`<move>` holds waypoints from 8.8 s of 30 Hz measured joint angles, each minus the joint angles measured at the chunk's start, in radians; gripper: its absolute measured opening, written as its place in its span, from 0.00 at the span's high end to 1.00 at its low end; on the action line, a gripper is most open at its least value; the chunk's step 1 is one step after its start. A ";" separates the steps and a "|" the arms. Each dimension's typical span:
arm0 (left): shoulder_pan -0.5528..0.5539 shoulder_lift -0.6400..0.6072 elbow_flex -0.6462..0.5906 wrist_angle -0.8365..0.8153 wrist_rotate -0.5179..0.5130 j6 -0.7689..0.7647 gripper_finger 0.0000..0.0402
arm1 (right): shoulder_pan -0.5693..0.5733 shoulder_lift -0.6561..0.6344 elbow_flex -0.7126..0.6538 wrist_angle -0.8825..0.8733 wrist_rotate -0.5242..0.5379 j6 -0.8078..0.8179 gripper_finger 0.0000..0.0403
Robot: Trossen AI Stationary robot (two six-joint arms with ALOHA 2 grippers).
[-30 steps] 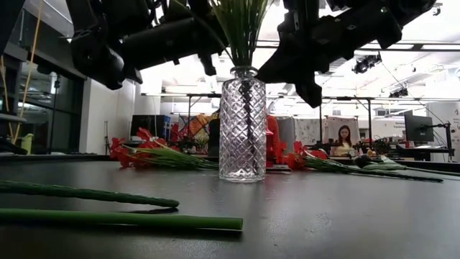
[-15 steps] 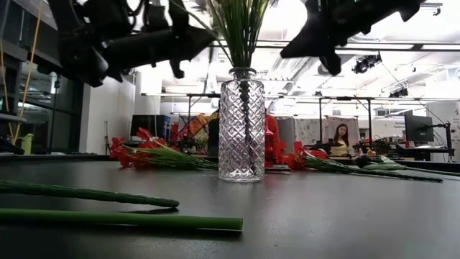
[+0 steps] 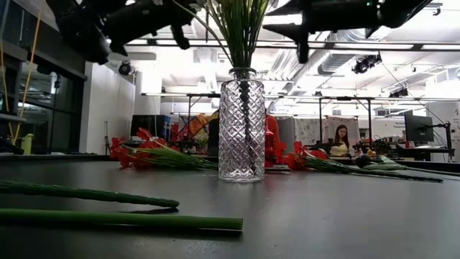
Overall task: Sort flowers into vase by color
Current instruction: Put the white flowers into the right transparent vase
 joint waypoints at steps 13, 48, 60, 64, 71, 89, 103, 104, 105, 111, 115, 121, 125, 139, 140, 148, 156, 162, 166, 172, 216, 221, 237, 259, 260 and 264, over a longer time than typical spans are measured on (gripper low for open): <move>0.001 0.021 0.180 -0.244 0.001 0.164 1.00 | -0.018 0.163 0.172 0.016 -0.140 -0.185 0.49; -0.001 0.021 0.198 -0.313 0.002 0.164 1.00 | 0.011 0.273 0.353 -0.115 -0.256 -0.309 0.71; -0.003 0.021 0.198 -0.316 -0.002 0.163 1.00 | 0.011 0.273 0.353 -0.120 -0.222 -0.332 0.91; -0.004 0.021 0.198 -0.316 -0.003 0.163 1.00 | 0.012 0.273 0.352 -0.121 -0.230 -0.338 0.99; -0.004 0.021 0.198 -0.318 -0.031 0.139 0.98 | 0.011 0.273 0.352 -0.121 -0.237 -0.338 0.99; 0.030 -0.188 0.196 -0.722 -0.052 0.138 0.53 | -0.063 0.178 0.347 -0.202 -0.279 -0.381 1.00; -0.002 -0.434 0.085 -1.040 -0.057 0.140 0.48 | -0.091 0.013 0.347 -0.591 -0.279 -0.525 1.00; -0.008 -0.449 0.060 -1.034 -0.057 0.121 0.48 | -0.091 -0.003 0.347 -0.643 -0.274 -0.536 1.00; -0.015 -0.465 0.031 -1.029 -0.060 0.103 0.48 | -0.091 -0.021 0.347 -0.694 -0.266 -0.551 1.00; -0.088 -0.536 -0.122 -0.975 -0.178 -0.005 0.48 | -0.088 -0.148 0.347 -0.975 -0.171 -0.588 1.00; -0.163 -0.533 -0.167 -0.988 -0.241 -0.037 0.48 | -0.049 -0.236 0.331 -1.075 -0.145 -0.547 1.00; -0.299 -0.495 -0.173 -1.057 -0.310 -0.038 0.48 | 0.087 -0.434 0.047 -0.910 -0.098 -0.269 1.00; -0.382 -0.439 -0.172 -1.094 -0.362 -0.064 0.48 | 0.250 -0.531 -0.205 -0.550 0.034 -0.059 1.00; -0.461 -0.004 -0.016 -1.050 -0.369 -0.178 0.48 | 0.699 -0.218 -0.452 0.066 0.521 -0.088 1.00; -0.459 0.014 0.000 -1.049 -0.368 -0.175 0.48 | 0.700 -0.184 -0.452 0.062 0.493 -0.083 1.00; -0.446 0.066 0.053 -1.049 -0.366 -0.148 0.48 | 0.699 0.036 -0.453 0.519 0.554 -0.286 1.00; -0.421 0.066 0.053 -1.047 -0.394 -0.148 0.48 | 0.694 0.232 -0.429 0.966 0.660 -0.511 1.00; -0.386 0.066 0.053 -1.012 -0.393 -0.148 0.48 | 0.683 0.383 -0.308 0.991 0.660 -0.567 1.00; -0.372 0.066 0.053 -0.999 -0.377 -0.104 0.48 | 0.683 0.448 -0.249 0.992 0.679 -0.590 1.00; -0.368 0.066 0.053 -0.994 -0.369 -0.063 0.48 | 0.683 0.462 -0.224 0.980 0.784 -0.638 1.00; -0.313 0.067 0.053 -0.899 -0.349 0.017 0.48 | 0.676 0.460 -0.222 0.529 0.701 -0.472 1.00; -0.313 0.067 0.053 -0.899 -0.349 0.017 0.48 | 0.676 0.443 -0.225 0.513 0.701 -0.414 0.93; -0.313 0.067 0.053 -0.900 -0.355 0.016 0.48 | 0.676 0.211 -0.226 0.293 0.719 -0.432 0.49; -0.314 0.067 0.053 -0.897 -0.368 0.009 0.48 | 0.611 0.192 -0.225 0.307 0.586 -0.397 0.85; -0.313 0.067 0.053 -0.897 -0.369 0.009 0.48 | 0.611 0.192 -0.225 0.307 0.584 -0.397 0.88; -0.313 0.067 0.053 -0.896 -0.369 0.008 0.48 | 0.611 0.192 -0.225 0.307 0.561 -0.405 0.98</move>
